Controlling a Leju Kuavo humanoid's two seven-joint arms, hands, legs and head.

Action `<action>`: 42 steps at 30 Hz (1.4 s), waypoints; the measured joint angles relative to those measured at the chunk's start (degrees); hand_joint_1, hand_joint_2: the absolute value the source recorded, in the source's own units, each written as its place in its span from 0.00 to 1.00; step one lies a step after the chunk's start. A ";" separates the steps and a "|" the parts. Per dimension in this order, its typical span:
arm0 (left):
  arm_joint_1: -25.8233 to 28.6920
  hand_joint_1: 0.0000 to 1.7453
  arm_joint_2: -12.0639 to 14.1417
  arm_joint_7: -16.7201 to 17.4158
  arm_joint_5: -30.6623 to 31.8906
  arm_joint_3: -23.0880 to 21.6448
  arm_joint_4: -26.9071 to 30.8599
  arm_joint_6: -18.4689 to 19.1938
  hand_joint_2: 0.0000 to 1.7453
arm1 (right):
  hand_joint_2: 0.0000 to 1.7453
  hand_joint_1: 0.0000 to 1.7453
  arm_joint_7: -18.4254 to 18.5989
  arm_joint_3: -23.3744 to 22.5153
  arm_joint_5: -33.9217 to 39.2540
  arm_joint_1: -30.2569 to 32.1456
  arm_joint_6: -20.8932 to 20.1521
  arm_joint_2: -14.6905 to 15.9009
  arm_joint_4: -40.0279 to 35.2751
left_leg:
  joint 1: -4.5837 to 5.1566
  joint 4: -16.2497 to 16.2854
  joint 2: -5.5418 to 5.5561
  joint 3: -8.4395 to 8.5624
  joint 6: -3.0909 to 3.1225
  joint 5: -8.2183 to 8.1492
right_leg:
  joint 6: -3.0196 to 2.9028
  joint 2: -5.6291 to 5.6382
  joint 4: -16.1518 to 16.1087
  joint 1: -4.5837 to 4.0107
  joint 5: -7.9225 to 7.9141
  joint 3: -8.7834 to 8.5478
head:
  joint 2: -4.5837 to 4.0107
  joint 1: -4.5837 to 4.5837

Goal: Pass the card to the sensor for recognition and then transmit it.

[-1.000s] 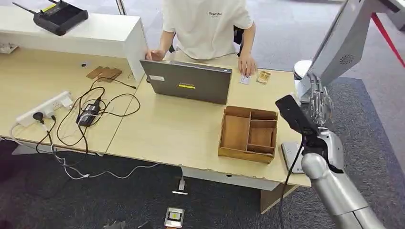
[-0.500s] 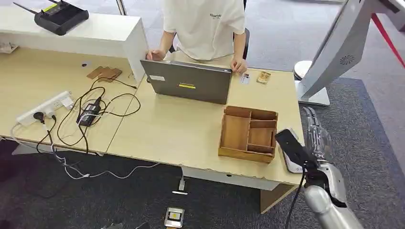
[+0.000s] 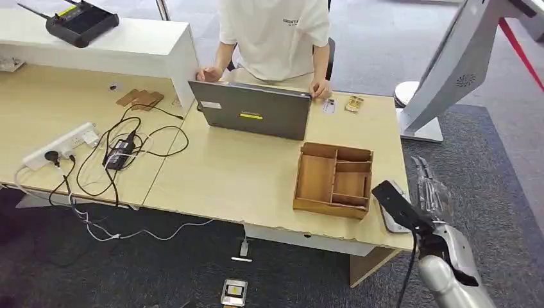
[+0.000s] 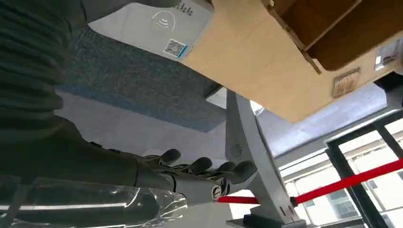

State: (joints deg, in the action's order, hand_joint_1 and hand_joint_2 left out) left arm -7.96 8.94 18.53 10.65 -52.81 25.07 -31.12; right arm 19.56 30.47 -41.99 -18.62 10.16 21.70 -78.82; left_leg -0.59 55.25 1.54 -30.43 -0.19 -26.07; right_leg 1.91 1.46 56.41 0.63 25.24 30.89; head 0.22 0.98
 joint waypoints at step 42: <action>-0.89 0.00 0.33 0.68 -0.85 -0.63 0.48 -0.18 0.00 | 1.00 0.00 -1.33 2.89 -3.43 1.61 -8.15 -3.87 -0.06 | 0.00 -0.01 0.01 -0.02 0.00 0.00 | 0.00 0.00 0.00 -0.01 0.00 -0.01 | 0.00 0.00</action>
State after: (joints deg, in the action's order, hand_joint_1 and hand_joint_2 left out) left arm -8.85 9.27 19.21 9.79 -53.44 25.55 -31.30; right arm 18.23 33.35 -45.42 -17.01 2.01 17.83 -78.88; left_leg -0.59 55.24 1.54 -30.44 -0.19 -26.07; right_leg 1.91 1.46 56.41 0.62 25.24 30.88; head 0.22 0.98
